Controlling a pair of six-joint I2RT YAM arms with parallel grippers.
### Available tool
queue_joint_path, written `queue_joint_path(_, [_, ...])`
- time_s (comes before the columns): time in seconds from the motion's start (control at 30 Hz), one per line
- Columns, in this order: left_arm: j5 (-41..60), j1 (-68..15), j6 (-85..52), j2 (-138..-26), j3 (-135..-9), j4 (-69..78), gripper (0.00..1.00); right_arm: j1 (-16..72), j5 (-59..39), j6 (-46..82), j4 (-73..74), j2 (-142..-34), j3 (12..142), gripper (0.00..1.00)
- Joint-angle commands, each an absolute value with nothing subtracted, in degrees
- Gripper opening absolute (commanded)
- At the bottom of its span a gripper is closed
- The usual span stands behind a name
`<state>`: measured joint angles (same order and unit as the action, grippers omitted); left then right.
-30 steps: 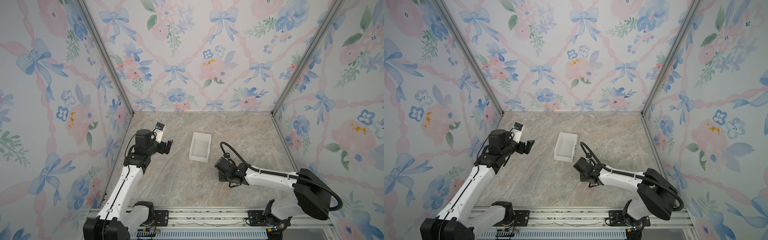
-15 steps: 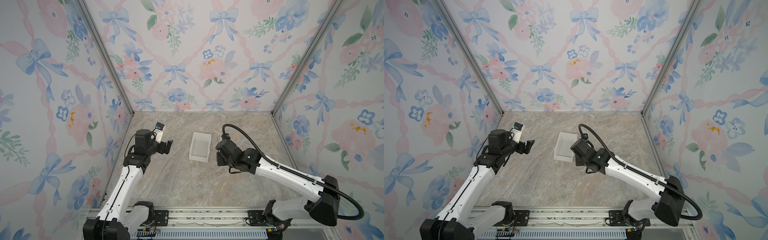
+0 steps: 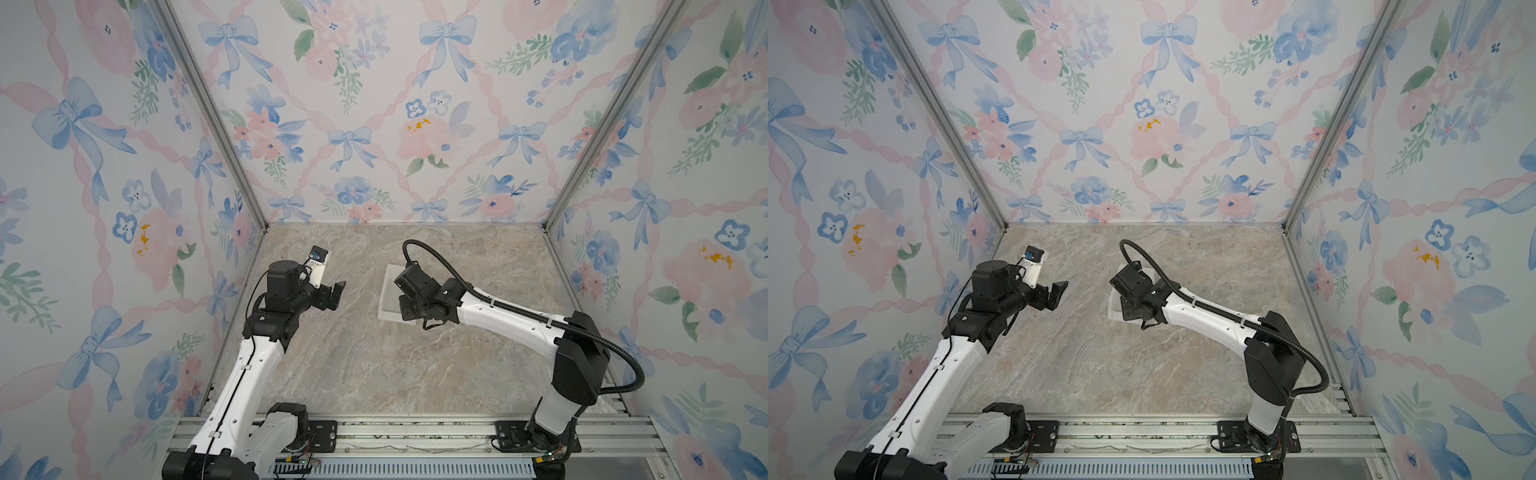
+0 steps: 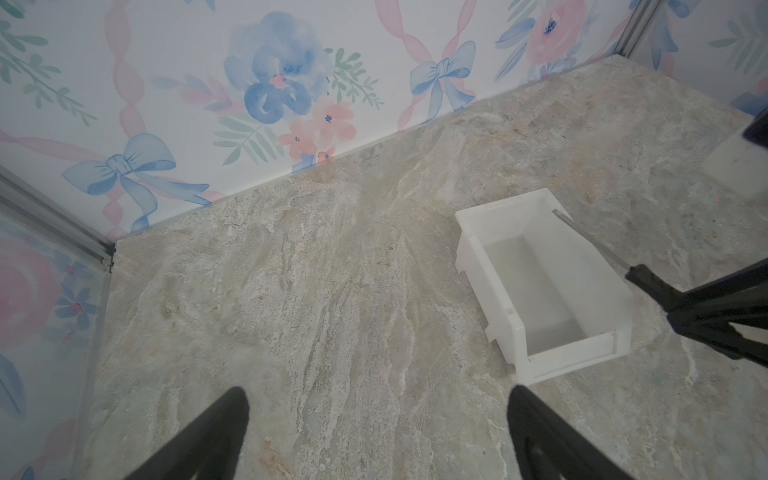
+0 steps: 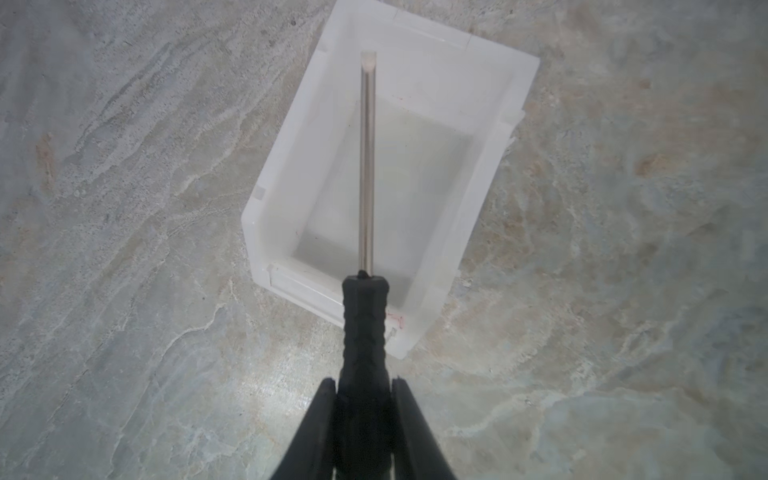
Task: Put the screwdriver in the bin
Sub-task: 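Lift the screwdriver with the right gripper and carry it over the bin, then lower the screwdriver into the white bin and open the right gripper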
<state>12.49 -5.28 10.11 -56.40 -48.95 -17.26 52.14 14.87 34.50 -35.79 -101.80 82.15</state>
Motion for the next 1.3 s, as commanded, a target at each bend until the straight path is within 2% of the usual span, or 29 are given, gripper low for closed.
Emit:
queue_joint_path(0.0, [13.4, -5.7, 11.0, -55.6, -49.5, -17.9, 0.98, 51.3, 13.4, 35.4, -33.8, -104.6, 85.0, 0.25])
queue_joint_path(0.7, [14.3, -5.8, 10.6, -55.8, -49.7, -17.9, 0.98, 48.3, 11.8, 38.9, -30.0, -118.3, 92.7, 0.26])
queue_joint_path(1.27, [14.3, -5.8, 9.9, -57.0, -50.3, -17.9, 0.98, 47.7, 11.0, 38.1, -30.3, -120.9, 94.3, 0.29])
